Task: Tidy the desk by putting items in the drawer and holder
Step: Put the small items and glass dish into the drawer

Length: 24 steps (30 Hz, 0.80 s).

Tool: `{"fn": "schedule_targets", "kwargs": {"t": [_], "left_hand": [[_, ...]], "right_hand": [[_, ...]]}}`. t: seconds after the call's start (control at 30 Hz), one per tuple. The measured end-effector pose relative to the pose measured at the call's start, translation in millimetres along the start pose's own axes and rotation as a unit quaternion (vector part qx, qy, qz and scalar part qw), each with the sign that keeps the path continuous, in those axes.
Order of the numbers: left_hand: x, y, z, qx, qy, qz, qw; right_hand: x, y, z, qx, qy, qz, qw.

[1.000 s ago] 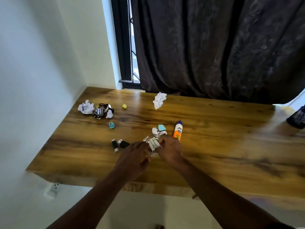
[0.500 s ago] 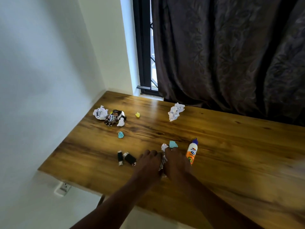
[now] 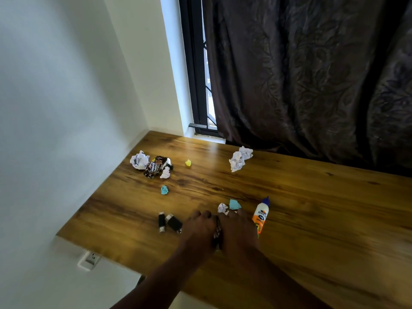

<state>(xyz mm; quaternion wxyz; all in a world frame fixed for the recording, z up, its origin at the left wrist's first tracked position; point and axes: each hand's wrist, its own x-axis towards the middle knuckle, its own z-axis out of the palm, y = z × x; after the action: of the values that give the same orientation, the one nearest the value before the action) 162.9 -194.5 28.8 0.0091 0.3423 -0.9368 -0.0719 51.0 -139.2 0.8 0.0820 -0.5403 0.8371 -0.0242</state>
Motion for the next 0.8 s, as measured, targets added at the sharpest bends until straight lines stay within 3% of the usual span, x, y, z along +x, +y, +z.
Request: {"fn": "schedule_targets", "kwargs": {"t": [0.8], "left_hand": [[6.9, -17.3, 12.1, -0.036, 0.005, 0.022, 0.999]], "right_hand": [[-4.5, 5.0, -9.5, 0.042, -0.008, -0.037, 0.998]]}}
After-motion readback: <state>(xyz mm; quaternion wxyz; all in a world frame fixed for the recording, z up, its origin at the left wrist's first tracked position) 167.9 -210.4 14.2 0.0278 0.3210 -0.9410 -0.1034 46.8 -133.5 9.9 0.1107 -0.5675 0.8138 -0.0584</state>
